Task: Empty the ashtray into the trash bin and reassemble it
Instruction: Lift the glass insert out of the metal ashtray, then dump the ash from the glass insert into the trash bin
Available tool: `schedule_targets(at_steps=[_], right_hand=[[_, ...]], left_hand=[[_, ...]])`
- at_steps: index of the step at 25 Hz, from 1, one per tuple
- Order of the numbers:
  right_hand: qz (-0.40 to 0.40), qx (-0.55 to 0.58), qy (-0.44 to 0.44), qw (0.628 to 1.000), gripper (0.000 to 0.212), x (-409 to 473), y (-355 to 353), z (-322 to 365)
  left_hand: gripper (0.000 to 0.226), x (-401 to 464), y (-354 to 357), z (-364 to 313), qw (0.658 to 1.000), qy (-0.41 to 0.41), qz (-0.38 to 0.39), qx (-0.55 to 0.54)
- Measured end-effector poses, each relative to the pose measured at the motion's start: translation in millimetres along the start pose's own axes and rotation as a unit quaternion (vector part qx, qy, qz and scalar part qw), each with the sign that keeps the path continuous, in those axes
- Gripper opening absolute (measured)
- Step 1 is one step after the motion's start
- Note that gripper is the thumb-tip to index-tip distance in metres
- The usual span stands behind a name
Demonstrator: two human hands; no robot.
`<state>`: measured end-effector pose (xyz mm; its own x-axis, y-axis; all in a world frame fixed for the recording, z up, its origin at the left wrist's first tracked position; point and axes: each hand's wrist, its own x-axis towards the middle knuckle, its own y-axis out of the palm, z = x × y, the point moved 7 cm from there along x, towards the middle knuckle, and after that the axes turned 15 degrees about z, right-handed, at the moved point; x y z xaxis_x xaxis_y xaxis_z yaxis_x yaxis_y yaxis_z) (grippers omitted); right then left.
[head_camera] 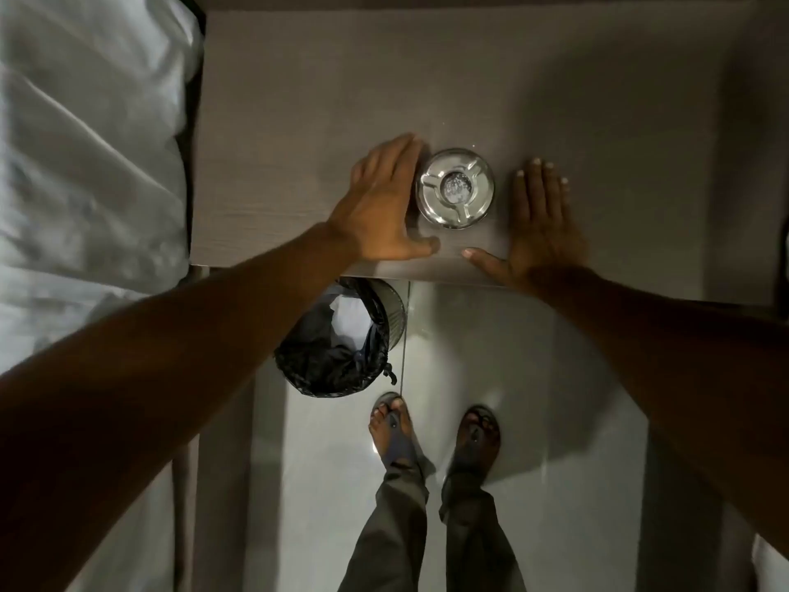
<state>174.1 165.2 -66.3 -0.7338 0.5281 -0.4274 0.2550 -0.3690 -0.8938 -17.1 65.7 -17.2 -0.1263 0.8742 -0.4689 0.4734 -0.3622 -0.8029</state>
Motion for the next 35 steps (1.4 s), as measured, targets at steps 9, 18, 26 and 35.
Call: schedule_targets(at_steps=[9,18,26,35], right_hand=[[-0.032,-0.032,-0.005,0.999,0.129,1,0,-1],[-0.030,-0.045,-0.004,0.998,0.129,2,-1,-1],[-0.039,-0.045,-0.007,0.998,0.129,1,1,-2],[-0.031,-0.038,-0.005,0.999,0.128,-1,-3,-1]], left_hand=[[0.114,40,0,-21,0.996,0.079,0.047,-0.004],[0.109,27,-18,-11,0.996,0.080,0.020,-0.032],[0.118,-8,-26,95,0.996,-0.080,0.019,-0.020],[0.045,-34,11,-30,0.964,0.215,-0.090,0.130]])
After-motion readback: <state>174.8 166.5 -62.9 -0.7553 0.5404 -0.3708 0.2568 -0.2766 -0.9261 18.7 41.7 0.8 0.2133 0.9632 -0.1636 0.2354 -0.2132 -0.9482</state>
